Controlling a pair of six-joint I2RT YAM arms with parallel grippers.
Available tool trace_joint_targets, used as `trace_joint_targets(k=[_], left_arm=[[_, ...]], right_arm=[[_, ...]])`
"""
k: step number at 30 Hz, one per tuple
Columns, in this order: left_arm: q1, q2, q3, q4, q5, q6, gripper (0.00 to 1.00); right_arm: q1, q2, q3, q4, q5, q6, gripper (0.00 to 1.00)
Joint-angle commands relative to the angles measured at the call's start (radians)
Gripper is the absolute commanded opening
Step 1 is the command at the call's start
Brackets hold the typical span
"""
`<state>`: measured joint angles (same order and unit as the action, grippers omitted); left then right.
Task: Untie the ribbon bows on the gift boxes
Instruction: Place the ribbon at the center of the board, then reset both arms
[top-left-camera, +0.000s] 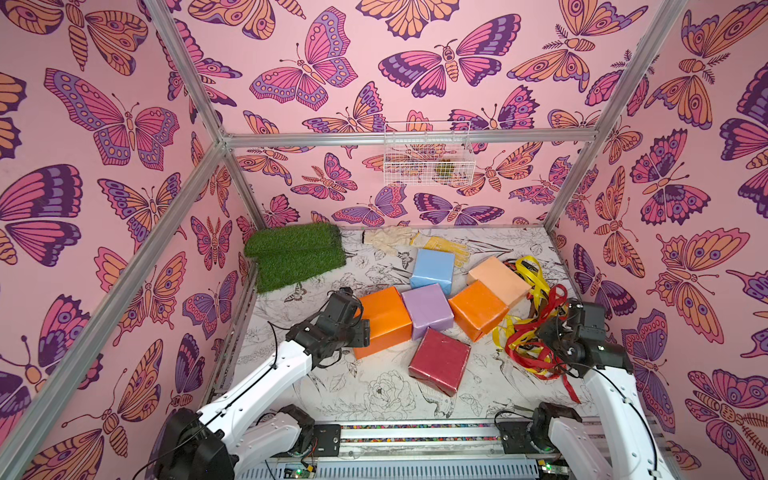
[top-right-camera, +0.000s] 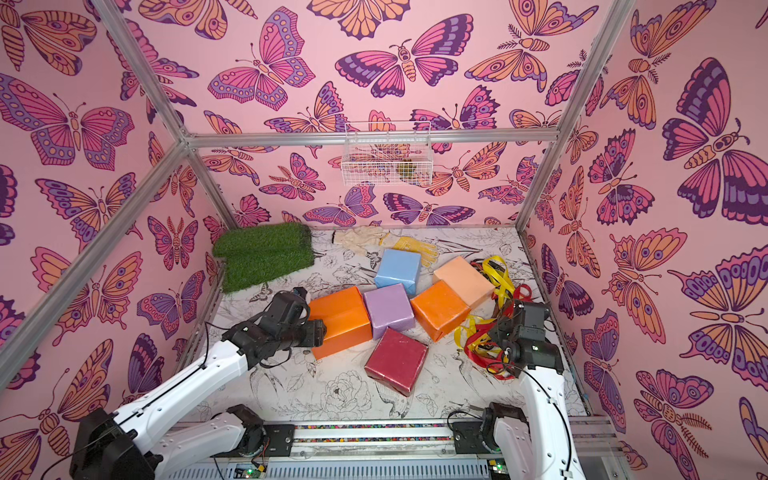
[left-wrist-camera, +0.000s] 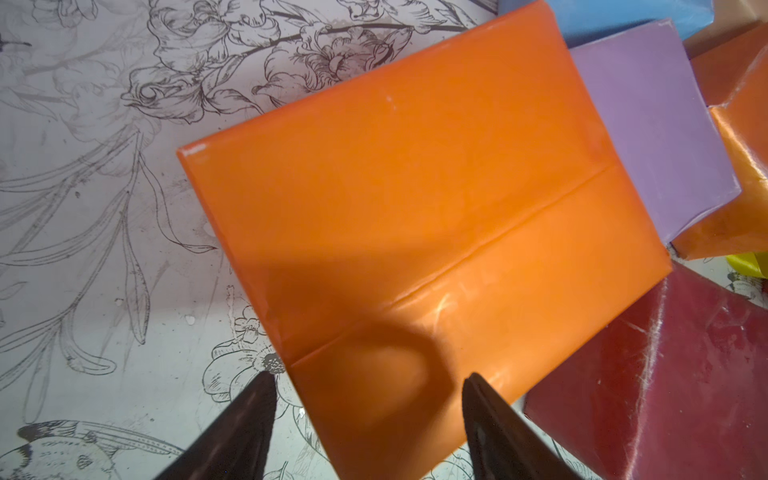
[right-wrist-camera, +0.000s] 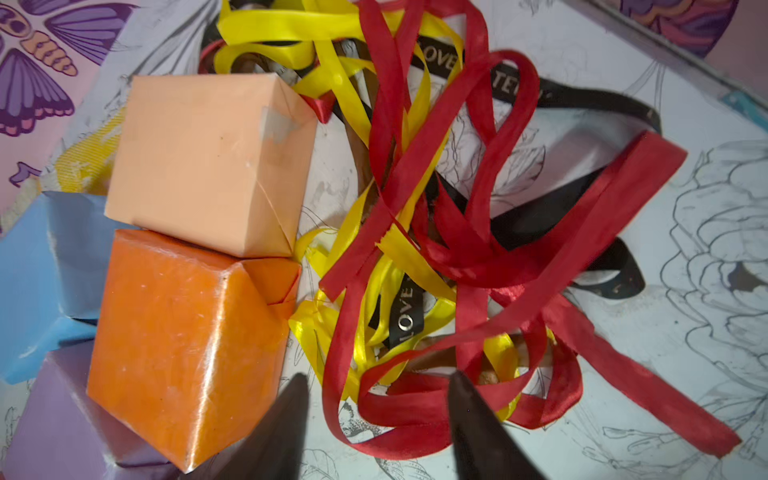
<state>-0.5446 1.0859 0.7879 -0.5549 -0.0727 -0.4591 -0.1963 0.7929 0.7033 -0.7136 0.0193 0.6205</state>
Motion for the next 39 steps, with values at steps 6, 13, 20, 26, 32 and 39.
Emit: trace_joint_targets(k=[6,13,20,26,32,39], left_arm=[[0.013,0.043,0.217,-0.034,-0.115,0.163,0.89],[0.246,0.009,0.246,0.047,-0.120,0.273,1.00],[0.499,0.033,-0.053,0.576,-0.106,0.309,1.00],[0.559,0.127,-0.281,0.950,-0.149,0.388,1.00],[0.617,0.292,-0.435,1.336,-0.050,0.363,1.00],[0.615,0.430,-0.520,1.582,0.049,0.399,0.99]], right_arm=[[-0.005,0.174,0.317,-0.063,0.033,-0.235,0.98],[-0.005,0.285,0.378,0.128,-0.081,-0.306,0.99],[-0.006,0.295,0.082,0.747,-0.088,-0.492,0.99],[-0.006,0.432,-0.097,1.006,-0.095,-0.473,0.99],[0.033,0.518,-0.208,1.203,-0.126,-0.444,0.99],[0.135,0.576,-0.313,1.432,-0.073,-0.549,0.99]])
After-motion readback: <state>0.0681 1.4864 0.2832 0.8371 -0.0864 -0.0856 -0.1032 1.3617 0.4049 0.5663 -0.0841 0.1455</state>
